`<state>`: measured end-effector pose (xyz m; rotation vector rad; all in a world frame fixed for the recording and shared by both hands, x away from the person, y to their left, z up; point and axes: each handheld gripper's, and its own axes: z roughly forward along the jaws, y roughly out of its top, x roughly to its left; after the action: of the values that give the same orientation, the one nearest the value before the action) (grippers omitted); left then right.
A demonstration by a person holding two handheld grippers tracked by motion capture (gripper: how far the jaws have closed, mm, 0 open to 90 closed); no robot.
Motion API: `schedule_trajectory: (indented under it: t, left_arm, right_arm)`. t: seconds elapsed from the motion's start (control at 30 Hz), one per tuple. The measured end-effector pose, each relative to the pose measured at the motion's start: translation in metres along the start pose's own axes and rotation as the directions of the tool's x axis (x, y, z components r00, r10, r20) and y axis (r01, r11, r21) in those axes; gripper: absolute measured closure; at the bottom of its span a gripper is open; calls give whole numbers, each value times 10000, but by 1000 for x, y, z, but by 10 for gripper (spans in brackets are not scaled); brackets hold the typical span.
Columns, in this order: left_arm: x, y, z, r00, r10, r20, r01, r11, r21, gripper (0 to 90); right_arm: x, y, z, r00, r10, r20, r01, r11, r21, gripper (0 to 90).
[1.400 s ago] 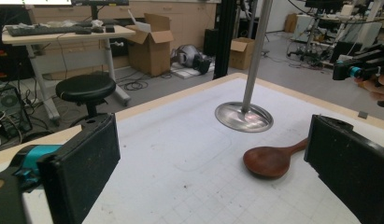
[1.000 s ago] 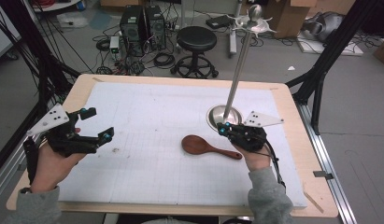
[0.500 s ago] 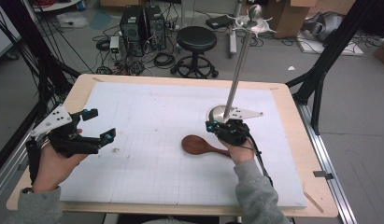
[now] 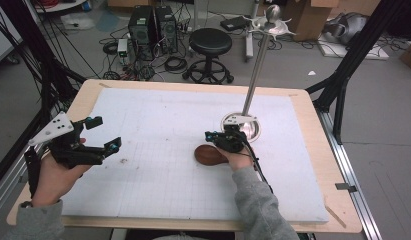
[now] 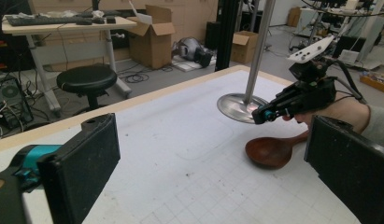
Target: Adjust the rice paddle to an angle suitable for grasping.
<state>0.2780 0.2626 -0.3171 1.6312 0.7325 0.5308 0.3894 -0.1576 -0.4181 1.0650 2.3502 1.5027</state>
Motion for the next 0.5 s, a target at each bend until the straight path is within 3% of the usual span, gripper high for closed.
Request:
schedule_trajectory:
  t: [0.2, 0.5]
  left_arm:
    - [1, -1, 0, 10000, -81, 22, 81, 10000, 38, 39]
    - [3, -3, 1, 9999, -144, 31, 143, 9998, 99, 39]
  right_arm:
    - [0, -2, 16, 9998, 18, 184, -31, 9976, 697, 895]
    - [1, 4, 32, 9992, 122, 390, -173, 9910, 1326, 895]
